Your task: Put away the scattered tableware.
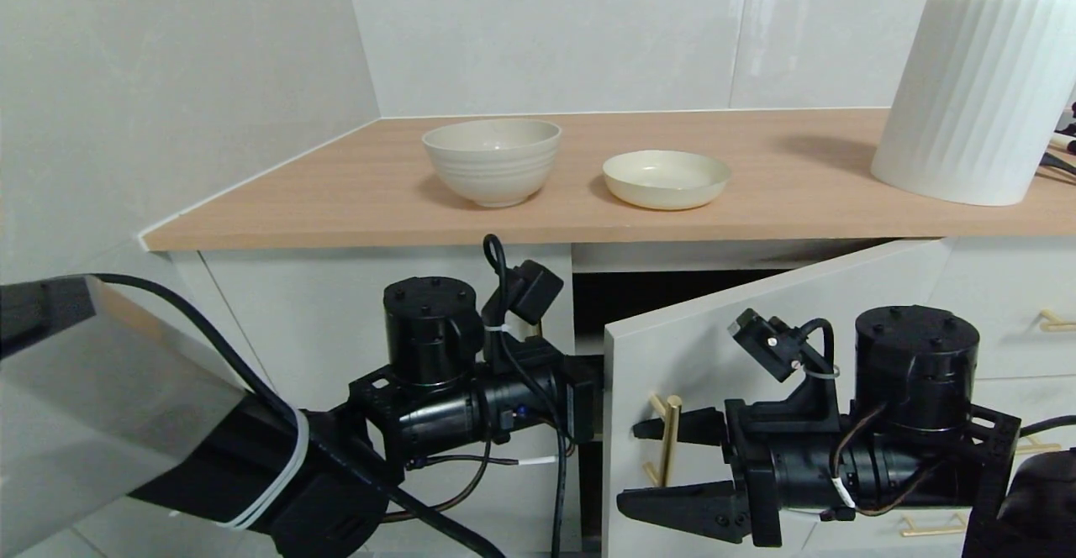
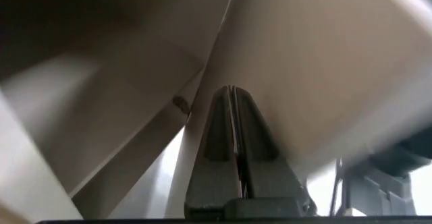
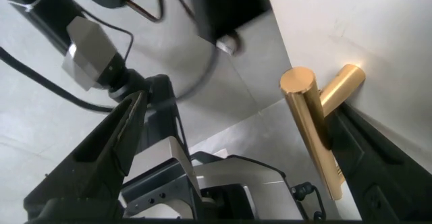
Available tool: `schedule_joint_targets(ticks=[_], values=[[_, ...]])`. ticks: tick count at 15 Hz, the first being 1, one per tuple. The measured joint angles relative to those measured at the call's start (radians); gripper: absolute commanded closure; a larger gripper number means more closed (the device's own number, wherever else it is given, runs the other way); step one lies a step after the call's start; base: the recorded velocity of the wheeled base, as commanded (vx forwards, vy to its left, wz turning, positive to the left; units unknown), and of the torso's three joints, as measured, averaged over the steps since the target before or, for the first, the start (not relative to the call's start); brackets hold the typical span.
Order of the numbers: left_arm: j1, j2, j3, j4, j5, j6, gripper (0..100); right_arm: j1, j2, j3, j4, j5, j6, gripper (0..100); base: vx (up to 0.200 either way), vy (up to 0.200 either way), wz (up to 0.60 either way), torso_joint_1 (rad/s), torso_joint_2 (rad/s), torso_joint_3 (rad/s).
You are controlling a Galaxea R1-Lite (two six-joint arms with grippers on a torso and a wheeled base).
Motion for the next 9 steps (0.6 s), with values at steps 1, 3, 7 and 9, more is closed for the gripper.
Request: schedule_joint_targets(ticks=[1, 3, 7, 9], values=[[-0.008, 0.009, -0.005, -0.002, 0.002, 0.0, 100, -0.001, 0.0, 0.0, 0.0, 0.0, 0.0, 0, 0.0, 0.0, 0.0, 0.0, 0.0, 0.0], [-0.018, 0.019, -0.011, -0.002, 0.002, 0.0, 100, -0.013, -0.001, 0.0, -0.001, 0.002, 0.0, 0, 0.0, 0.0, 0.0, 0.0, 0.0, 0.0], [-0.021, 0.019, -0.014, -0.005, 0.01, 0.0, 100, -0.13, -0.021, 0.002, 0.001, 0.014, -0.01, 0, 0.0, 0.0, 0.0, 0.0, 0.0, 0.0], [-0.02, 0.016, -0.012, -0.004, 0.011, 0.0, 100, -0.2, -0.033, 0.014, 0.001, 0.014, -0.018, 0, 0.0, 0.0, 0.0, 0.0, 0.0, 0.0]])
